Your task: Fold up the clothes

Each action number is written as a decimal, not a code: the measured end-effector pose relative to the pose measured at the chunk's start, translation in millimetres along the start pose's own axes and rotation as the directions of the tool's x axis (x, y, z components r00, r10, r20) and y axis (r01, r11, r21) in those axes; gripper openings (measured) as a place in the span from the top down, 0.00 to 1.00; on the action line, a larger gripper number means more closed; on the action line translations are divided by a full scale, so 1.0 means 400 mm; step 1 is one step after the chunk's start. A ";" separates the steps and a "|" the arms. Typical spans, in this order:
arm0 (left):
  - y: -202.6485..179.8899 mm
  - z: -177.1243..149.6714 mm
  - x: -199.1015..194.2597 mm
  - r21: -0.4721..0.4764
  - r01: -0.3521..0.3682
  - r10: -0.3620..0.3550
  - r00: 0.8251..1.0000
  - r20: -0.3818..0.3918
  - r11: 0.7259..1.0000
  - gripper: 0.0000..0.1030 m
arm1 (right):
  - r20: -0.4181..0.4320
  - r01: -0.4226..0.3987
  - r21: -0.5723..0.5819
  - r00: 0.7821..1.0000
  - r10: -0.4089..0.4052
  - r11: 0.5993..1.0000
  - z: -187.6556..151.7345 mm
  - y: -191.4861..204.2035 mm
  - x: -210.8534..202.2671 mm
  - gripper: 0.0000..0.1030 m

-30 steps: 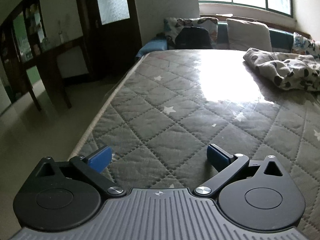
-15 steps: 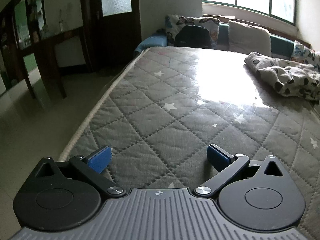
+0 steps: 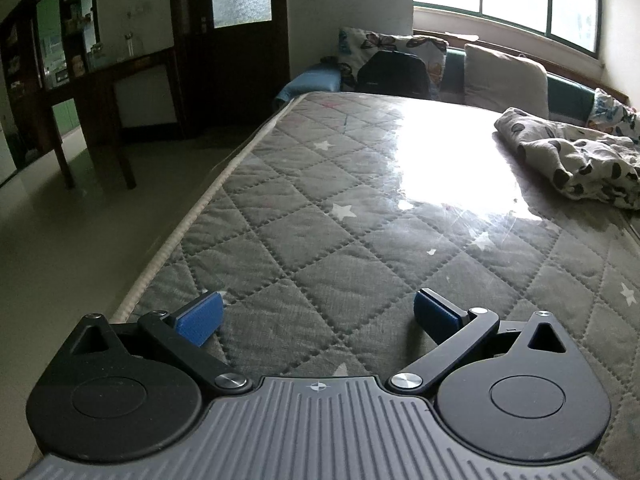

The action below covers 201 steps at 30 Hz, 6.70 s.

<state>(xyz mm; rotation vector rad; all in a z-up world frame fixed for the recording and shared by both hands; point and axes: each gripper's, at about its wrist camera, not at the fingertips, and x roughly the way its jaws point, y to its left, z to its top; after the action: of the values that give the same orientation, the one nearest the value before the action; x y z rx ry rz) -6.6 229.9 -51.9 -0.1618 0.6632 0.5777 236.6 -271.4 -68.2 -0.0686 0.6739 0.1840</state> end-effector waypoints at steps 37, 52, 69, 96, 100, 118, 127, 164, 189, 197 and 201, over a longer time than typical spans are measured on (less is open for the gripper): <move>-0.035 -0.010 0.003 0.025 0.056 -0.056 0.998 0.004 0.998 0.00 | -0.001 0.002 -0.001 1.000 -0.002 1.000 -0.002 0.002 -0.001 0.00; -0.029 -0.012 0.003 0.014 0.062 -0.062 0.998 0.001 0.998 0.00 | -0.001 0.004 -0.002 1.000 -0.004 1.000 -0.002 0.003 -0.002 0.00; -0.018 -0.012 0.006 0.014 0.064 -0.064 0.998 0.000 0.998 0.00 | -0.001 0.005 -0.003 1.000 -0.005 1.000 -0.003 0.004 -0.001 0.00; -0.018 -0.010 0.007 0.016 0.063 -0.063 0.998 0.000 0.998 0.00 | -0.001 0.005 -0.003 1.000 -0.005 1.000 -0.002 0.004 -0.001 0.00; -0.018 -0.010 0.007 0.016 0.063 -0.063 0.998 0.000 0.998 0.00 | -0.001 0.005 -0.003 1.000 -0.005 1.000 -0.002 0.004 -0.001 0.00; -0.017 -0.011 0.007 0.015 0.064 -0.064 0.998 0.000 0.998 0.00 | 0.000 0.006 -0.004 1.000 -0.006 1.000 -0.004 0.005 0.000 0.00; -0.017 -0.010 0.007 0.015 0.064 -0.064 0.998 0.000 0.998 0.00 | 0.000 0.006 -0.004 1.000 -0.006 1.000 -0.005 0.008 0.002 0.00; -0.017 -0.010 0.008 0.015 0.064 -0.064 0.998 0.000 0.998 0.00 | -0.001 0.005 -0.003 1.000 -0.005 1.000 -0.003 0.007 0.000 0.00; -0.017 -0.011 0.008 0.015 0.064 -0.064 0.998 0.000 0.998 0.00 | -0.001 0.006 -0.003 1.000 -0.006 1.000 -0.003 0.001 0.000 0.00; -0.016 -0.011 0.009 0.015 0.065 -0.065 0.998 0.000 0.998 0.00 | -0.001 0.005 -0.002 1.000 -0.005 1.000 -0.003 0.002 0.000 0.00; -0.016 -0.010 0.009 0.015 0.064 -0.064 0.998 0.000 0.998 0.00 | -0.001 0.005 -0.002 1.000 -0.005 1.000 -0.003 0.006 -0.001 0.00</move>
<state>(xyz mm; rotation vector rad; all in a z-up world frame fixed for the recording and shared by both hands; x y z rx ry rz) -3.0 224.8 -57.6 -0.1680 0.6596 0.5110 235.1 -269.4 -69.0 -0.0722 0.6745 0.1797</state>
